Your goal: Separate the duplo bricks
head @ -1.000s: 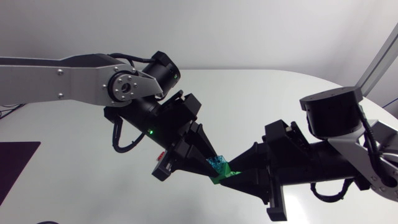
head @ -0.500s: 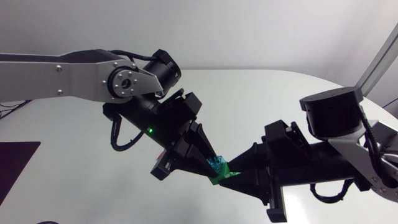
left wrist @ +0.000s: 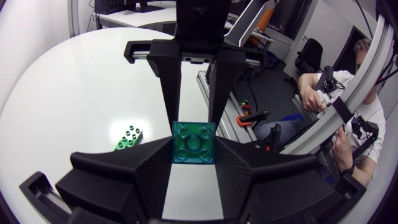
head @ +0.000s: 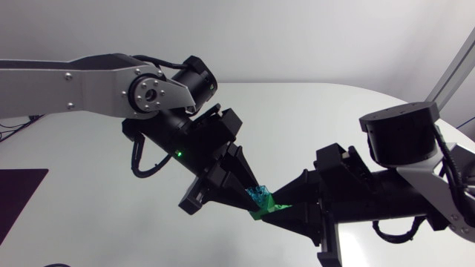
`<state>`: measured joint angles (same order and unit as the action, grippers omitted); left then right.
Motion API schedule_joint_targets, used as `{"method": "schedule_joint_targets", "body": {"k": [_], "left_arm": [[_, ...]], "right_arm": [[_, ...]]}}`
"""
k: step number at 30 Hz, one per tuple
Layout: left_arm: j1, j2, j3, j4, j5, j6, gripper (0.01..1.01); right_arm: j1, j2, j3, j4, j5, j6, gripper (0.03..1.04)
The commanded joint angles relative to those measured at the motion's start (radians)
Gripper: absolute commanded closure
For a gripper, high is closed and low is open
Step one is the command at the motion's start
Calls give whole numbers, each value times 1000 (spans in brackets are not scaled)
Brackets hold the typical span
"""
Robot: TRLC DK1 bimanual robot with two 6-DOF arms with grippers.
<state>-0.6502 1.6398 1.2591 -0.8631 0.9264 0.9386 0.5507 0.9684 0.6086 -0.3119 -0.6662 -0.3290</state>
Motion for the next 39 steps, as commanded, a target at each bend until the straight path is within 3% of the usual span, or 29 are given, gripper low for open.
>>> {"method": "schedule_joint_targets", "body": {"k": [1, 10, 14, 22, 30, 34, 39], "left_arm": [[-12, -43, 6, -13, 35, -15, 736], [23, -113, -55, 119, 42, -93, 733], [46, -112, -55, 162, 114, -146, 733], [104, -103, -46, 165, 112, -136, 733], [92, -12, -184, 122, -308, 75, 728], [40, 29, -296, 245, -505, 80, 726], [26, 75, -336, 315, -589, 69, 726]], "right_arm": [[0, 21, 5, -30, 48, -2, 823], [-46, 35, 6, -19, -30, 28, 823], [-46, 16, 5, -3, -41, 31, 821], [-81, -19, -3, -23, -36, 19, 821], [-252, -36, 0, -67, -39, -73, 821], [-276, -30, -6, -23, -36, -58, 821], [-290, -2, -21, 62, -12, -25, 820]]}}
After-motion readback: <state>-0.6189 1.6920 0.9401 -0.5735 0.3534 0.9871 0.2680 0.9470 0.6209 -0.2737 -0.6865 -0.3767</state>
